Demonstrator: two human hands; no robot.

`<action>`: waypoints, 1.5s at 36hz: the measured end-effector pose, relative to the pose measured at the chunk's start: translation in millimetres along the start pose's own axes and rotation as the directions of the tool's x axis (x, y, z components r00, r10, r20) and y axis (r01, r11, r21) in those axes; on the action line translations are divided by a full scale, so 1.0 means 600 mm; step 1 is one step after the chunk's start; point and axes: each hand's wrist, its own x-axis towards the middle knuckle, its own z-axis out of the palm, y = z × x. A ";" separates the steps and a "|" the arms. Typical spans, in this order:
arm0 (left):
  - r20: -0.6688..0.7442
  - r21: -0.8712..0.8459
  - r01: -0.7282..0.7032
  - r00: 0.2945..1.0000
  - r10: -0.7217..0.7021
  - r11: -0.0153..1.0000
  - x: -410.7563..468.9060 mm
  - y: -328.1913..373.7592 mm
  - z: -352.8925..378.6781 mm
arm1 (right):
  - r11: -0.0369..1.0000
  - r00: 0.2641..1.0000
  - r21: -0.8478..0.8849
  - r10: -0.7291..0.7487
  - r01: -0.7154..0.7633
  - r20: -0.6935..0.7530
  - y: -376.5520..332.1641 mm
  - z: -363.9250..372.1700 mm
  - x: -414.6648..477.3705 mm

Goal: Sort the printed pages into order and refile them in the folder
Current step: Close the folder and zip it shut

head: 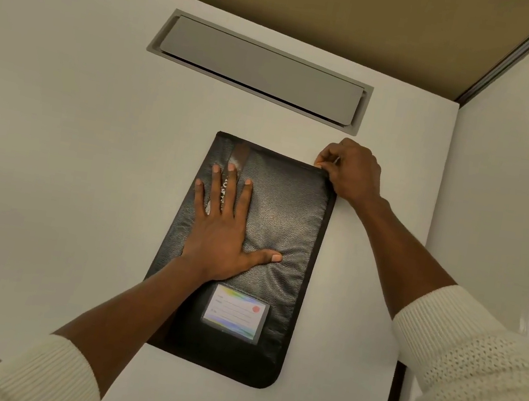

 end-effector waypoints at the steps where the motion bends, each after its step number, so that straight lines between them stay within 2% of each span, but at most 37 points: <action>1: 0.001 -0.002 0.000 1.000 0.000 1.000 0.000 0.000 0.000 | 1.000 1.000 -0.010 -0.011 0.011 0.008 -0.003 0.000 0.003; 15: -0.002 -0.010 -0.004 1.000 0.004 1.000 -0.001 0.000 0.001 | 0.992 0.994 -0.079 -0.090 0.095 0.057 -0.036 0.015 0.033; 25: -0.003 -0.005 -0.002 1.000 0.002 1.000 0.000 -0.001 0.000 | 0.990 0.994 -0.096 -0.096 0.100 0.048 -0.041 0.017 0.036; 32: 0.010 -0.008 0.001 1.000 -0.001 1.000 -0.001 0.000 -0.002 | 0.982 0.986 -0.106 -0.147 0.155 0.082 -0.086 0.031 0.052; 44: 0.008 -0.014 -0.002 1.000 0.002 1.000 0.000 -0.002 -0.002 | 0.983 0.988 -0.097 -0.152 0.155 0.038 -0.093 0.044 0.055; 54: 0.015 -0.007 -0.005 1.000 0.005 1.000 0.000 -0.003 -0.001 | 0.978 0.981 -0.091 -0.186 0.190 0.053 -0.122 0.060 0.069</action>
